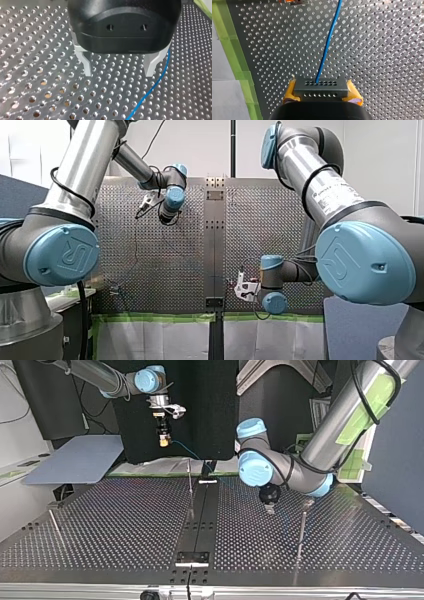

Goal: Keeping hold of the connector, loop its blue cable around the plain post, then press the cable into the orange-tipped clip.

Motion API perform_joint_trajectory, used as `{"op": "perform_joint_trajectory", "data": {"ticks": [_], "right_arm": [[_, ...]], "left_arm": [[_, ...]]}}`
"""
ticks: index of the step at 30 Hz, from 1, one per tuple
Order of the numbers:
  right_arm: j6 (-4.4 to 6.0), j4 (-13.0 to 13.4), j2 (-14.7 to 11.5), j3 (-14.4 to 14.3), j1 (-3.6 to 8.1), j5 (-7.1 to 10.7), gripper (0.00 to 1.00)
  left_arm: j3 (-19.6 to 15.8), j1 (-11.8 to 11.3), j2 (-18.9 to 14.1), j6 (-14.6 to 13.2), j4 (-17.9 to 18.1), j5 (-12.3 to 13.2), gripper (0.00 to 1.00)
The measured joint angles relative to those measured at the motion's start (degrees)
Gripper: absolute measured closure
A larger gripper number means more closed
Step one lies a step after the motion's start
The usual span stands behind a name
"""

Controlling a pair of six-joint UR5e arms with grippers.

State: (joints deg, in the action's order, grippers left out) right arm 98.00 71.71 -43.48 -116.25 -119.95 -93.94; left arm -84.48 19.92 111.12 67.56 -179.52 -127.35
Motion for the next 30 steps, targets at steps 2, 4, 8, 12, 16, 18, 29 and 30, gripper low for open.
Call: {"op": "perform_joint_trajectory", "data": {"ticks": [2,4,8,12,16,18,29,30], "right_arm": [[0.01,0.0,0.0,0.0,0.0,0.0,1.0],[0.02,0.0,0.0,0.0,0.0,-0.01,1.0],[0.09,0.0,0.0,0.0,-0.01,-0.01,1.0],[0.24,0.1,0.0,0.0,0.0,0.04,1.0],[0.28,0.1,0.0,0.0,0.0,0.06,1.0],[0.35,0.2,0.0,0.0,0.0,0.06,1.0],[0.45,0.2,0.0,0.0,0.08,0.39,1.0],[0.46,0.2,0.0,0.0,0.12,0.4,1.0]], "left_arm": [[0.0,0.0,0.0,-0.7,0.2,-0.9,0.0],[0.1,0.1,0.0,-1.2,0.2,-1.6,0.0],[0.5,0.3,0.0,-2.0,0.0,-3.2,0.0],[0.6,0.2,0.4,-2.1,0.5,-3.0,0.0],[0.6,0.5,1.3,-2.4,0.7,-3.1,0.0],[0.7,0.8,1.4,-2.6,1.0,-3.7,0.0],[0.8,1.9,-3.0,-1.0,3.8,-6.8,0.0],[0.8,1.9,-3.4,-1.0,3.8,-7.1,0.0]]}}
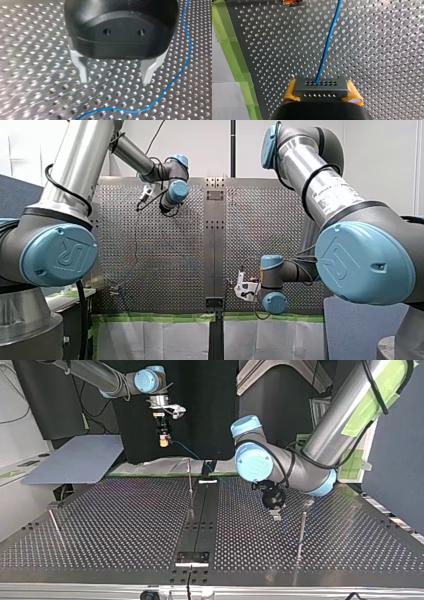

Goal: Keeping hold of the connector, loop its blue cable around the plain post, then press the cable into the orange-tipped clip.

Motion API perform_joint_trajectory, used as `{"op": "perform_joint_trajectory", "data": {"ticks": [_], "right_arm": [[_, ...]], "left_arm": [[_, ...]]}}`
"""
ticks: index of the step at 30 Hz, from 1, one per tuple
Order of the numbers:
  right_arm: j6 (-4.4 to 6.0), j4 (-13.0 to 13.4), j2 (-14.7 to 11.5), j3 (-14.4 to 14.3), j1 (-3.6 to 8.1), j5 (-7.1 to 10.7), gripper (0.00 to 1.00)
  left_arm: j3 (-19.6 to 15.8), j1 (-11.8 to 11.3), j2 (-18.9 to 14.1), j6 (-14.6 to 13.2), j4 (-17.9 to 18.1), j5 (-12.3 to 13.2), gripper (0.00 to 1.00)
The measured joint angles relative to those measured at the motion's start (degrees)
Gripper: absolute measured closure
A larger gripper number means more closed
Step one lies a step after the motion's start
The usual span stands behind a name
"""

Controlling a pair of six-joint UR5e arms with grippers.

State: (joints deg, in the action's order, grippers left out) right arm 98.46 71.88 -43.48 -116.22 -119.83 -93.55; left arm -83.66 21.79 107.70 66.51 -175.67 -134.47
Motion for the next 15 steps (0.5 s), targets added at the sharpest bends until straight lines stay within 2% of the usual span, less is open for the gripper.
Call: {"op": "perform_joint_trajectory", "data": {"ticks": [3,7,11,15], "right_arm": [[0.0,0.0,0.0,0.0,0.04,0.02,1.0],[0.0,0.0,0.0,0.0,-0.04,0.02,1.0],[0.0,0.0,0.0,0.0,-0.08,0.02,1.0],[0.0,0.0,0.0,0.0,-0.09,0.02,1.0]], "left_arm": [[0.0,-0.2,-1.5,-0.2,0.3,-0.5,0.0],[0.0,-0.5,-3.5,0.4,0.8,0.1,0.0],[-0.1,-0.7,-5.2,1.1,1.4,1.3,0.0],[-0.1,-0.9,-5.5,1.0,1.8,3.2,0.0]]}}
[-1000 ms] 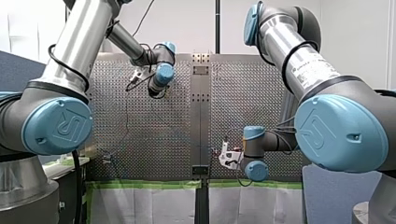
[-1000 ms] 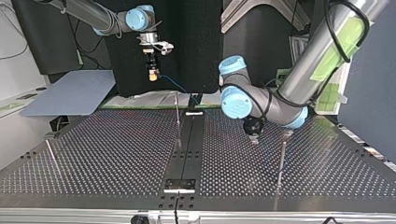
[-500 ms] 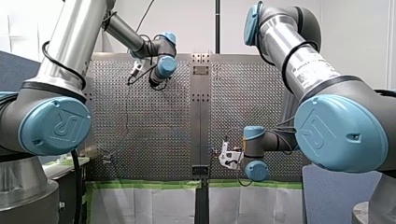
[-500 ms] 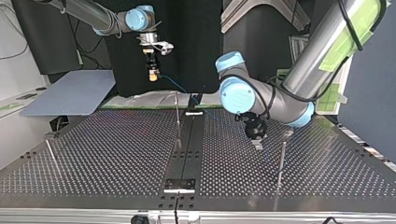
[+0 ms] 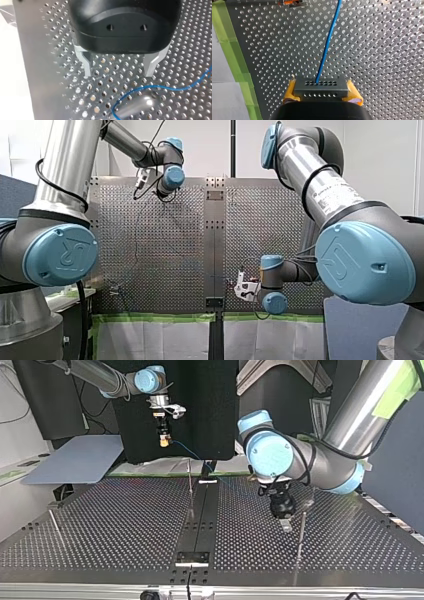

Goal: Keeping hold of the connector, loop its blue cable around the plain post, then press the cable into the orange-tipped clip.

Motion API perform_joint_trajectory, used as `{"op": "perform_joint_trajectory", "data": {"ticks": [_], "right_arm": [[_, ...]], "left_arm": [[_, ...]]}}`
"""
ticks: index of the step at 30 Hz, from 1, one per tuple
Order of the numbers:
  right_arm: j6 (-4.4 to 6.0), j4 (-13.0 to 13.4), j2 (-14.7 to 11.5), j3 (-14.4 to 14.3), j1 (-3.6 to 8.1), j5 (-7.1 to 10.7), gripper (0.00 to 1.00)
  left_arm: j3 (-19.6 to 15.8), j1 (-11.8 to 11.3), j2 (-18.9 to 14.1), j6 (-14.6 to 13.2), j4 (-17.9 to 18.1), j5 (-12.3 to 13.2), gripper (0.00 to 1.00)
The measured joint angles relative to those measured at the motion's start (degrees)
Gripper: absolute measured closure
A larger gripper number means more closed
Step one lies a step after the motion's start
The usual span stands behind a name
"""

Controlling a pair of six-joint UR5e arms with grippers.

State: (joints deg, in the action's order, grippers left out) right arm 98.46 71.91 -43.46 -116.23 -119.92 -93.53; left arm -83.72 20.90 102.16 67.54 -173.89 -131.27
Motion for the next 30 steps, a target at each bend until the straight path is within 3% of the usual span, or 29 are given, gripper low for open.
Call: {"op": "perform_joint_trajectory", "data": {"ticks": [8,14,21,30], "right_arm": [[0.0,0.0,0.0,0.0,-0.01,0.01,1.0],[0.0,-0.1,0.0,0.0,-0.03,0.02,1.0],[0.0,-0.1,0.0,0.0,-0.04,0.0,1.0],[-0.02,-0.3,0.0,0.0,-0.06,0.0,1.0]], "left_arm": [[0.0,-0.2,3.0,0.0,-0.4,2.4,0.0],[0.1,-0.8,5.4,-0.3,0.3,1.7,0.0],[0.0,-0.7,5.9,-2.0,0.5,1.4,0.0],[0.0,0.2,9.1,-5.0,-0.2,-1.8,0.0]]}}
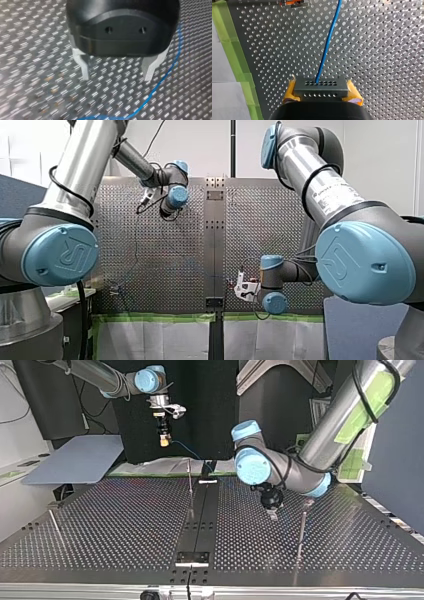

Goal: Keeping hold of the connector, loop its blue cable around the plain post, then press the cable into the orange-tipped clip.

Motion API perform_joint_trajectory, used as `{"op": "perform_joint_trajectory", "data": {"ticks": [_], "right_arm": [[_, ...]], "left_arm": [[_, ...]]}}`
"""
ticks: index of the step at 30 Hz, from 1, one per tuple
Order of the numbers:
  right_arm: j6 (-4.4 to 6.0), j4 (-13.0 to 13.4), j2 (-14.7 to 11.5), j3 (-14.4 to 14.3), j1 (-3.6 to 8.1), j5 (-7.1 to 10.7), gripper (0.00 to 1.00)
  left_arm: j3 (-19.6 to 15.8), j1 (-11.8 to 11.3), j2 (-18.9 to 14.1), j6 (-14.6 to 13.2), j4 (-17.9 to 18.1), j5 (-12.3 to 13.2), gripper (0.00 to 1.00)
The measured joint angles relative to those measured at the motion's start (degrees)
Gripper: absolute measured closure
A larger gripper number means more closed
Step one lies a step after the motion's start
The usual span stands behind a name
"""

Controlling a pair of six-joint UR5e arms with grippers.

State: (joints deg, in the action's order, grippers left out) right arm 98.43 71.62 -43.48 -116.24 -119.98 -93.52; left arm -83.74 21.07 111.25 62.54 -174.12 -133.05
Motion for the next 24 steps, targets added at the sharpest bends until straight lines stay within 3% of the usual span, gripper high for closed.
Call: {"op": "perform_joint_trajectory", "data": {"ticks": [15,24], "right_arm": [[0.26,0.2,0.0,0.0,0.0,0.0,1.0],[0.56,0.5,0.0,0.0,-0.03,0.0,1.0]], "left_arm": [[0.0,0.5,5.1,-0.9,0.6,-2.4,0.0],[0.1,0.2,9.4,0.3,1.3,-2.8,0.0]]}}
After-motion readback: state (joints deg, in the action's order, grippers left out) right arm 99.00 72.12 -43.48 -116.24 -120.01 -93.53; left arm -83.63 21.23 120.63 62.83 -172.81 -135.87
